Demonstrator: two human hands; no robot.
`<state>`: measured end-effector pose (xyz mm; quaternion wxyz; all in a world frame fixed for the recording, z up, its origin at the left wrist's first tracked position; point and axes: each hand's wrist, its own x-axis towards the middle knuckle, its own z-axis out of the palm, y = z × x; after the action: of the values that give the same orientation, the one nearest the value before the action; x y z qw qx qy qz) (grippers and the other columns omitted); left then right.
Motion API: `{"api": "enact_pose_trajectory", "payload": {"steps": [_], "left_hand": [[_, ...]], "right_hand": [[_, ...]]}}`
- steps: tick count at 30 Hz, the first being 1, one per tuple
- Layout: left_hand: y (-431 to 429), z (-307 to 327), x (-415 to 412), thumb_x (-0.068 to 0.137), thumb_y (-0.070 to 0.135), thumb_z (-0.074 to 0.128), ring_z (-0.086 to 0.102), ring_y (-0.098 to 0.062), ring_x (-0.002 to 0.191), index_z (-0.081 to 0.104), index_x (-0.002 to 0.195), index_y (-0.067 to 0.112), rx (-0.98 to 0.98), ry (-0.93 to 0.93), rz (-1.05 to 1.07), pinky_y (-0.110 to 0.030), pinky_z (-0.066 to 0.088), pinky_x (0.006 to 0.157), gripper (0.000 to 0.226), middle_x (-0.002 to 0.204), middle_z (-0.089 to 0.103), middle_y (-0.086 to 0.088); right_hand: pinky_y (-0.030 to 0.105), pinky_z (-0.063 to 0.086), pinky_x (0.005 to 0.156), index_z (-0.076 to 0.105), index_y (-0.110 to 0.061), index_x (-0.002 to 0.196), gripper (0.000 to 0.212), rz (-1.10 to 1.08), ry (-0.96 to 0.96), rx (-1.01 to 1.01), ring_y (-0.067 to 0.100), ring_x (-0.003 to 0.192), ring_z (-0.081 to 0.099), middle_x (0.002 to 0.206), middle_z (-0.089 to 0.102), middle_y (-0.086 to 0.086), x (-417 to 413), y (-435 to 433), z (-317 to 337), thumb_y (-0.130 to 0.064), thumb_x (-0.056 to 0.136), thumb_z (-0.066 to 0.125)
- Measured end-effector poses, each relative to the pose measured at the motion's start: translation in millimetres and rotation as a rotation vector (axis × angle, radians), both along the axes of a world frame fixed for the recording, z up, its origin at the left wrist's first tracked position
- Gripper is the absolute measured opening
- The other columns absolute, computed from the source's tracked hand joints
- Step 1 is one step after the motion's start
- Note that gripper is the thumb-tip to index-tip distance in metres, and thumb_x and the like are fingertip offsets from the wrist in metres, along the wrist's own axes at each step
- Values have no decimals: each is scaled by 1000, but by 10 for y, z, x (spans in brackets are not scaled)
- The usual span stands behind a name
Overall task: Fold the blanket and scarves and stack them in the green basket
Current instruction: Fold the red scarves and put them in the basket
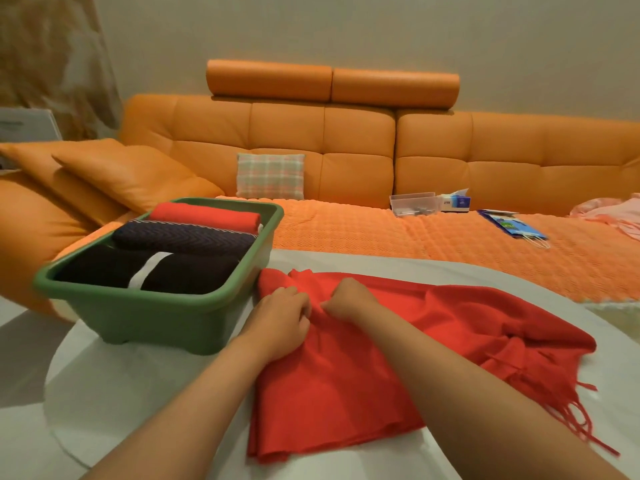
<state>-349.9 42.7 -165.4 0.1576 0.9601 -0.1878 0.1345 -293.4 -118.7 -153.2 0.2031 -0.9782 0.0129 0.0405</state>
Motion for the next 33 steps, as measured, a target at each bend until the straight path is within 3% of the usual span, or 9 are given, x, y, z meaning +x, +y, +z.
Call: {"api": "enact_pose_trajectory", "payload": {"steps": [4, 7, 10, 12, 15, 19, 25, 29, 33], "left_hand": [[-28, 6, 32, 79, 16, 48, 51, -26, 90, 48, 78, 26, -86, -28, 30, -44, 45, 79, 10, 86, 55, 2], [-104, 27, 69, 73, 19, 39, 52, -28, 84, 51, 79, 20, -182, -181, 56, -46, 46, 74, 13, 84, 54, -1], [-193, 36, 90, 77, 28, 32, 53, -28, 95, 59, 96, 14, -168, -241, 108, -45, 47, 83, 36, 99, 57, -4], [-243, 14, 73, 85, 35, 33, 48, -26, 118, 56, 122, 17, -94, -107, 111, -44, 42, 99, 47, 125, 55, -2], [-282, -96, 79, 98, 50, 37, 13, -21, 150, 26, 153, 28, 69, 224, 47, -41, 14, 121, 60, 163, 19, 0], [-284, -111, 103, 98, 59, 34, 2, -19, 152, 17, 155, 37, 199, 378, 32, -43, 2, 123, 64, 165, 7, 2], [-221, 6, 362, 100, 48, 38, 38, -22, 134, 48, 139, 33, 147, 202, 72, -38, 30, 112, 43, 147, 45, 2], [-272, 3, 604, 99, 60, 28, 14, -27, 150, 23, 155, 32, 222, 390, 130, -47, 16, 120, 63, 164, 16, -1], [-331, -118, 776, 93, 74, 20, -11, -24, 151, -1, 157, 32, 279, 447, 166, -47, -4, 122, 80, 165, -12, 0]], "right_hand": [[29, 35, 57, 44, -16, 58, 30, 17, -10, 113, 21, 60, 48, 62, 48, 3, 11, 35, 24, -22, 80, 64], [26, 38, 73, 55, -22, 78, 10, -127, -197, 400, 22, 87, 56, 86, 59, -1, -29, -116, 180, -12, 82, 57], [32, 41, 82, 55, -20, 103, 18, -270, -290, 446, 27, 104, 58, 108, 63, 3, -80, -408, 311, -14, 87, 51], [35, 43, 83, 51, -16, 113, 24, -289, -248, 310, 32, 109, 59, 115, 64, 9, -121, -612, 279, -14, 89, 49], [38, 47, 87, 43, -10, 126, 35, -259, -125, 128, 33, 114, 60, 123, 62, 13, -162, -827, 128, -12, 91, 46], [36, 47, 86, 43, -11, 130, 42, -240, -62, 124, 30, 115, 59, 125, 62, 9, -87, -902, 92, -20, 89, 48], [34, 43, 83, 41, -21, 139, 52, -128, -83, -21, 26, 119, 58, 129, 61, 4, 93, -890, 37, -21, 87, 49], [31, 45, 93, 61, -19, 122, 34, -96, -139, 18, 25, 119, 57, 129, 63, 5, 277, -1024, -79, -17, 88, 55], [31, 39, 103, 49, -14, 141, 52, -26, -203, 55, 27, 128, 52, 140, 57, 9, 393, -1135, -146, -20, 91, 61]]}}
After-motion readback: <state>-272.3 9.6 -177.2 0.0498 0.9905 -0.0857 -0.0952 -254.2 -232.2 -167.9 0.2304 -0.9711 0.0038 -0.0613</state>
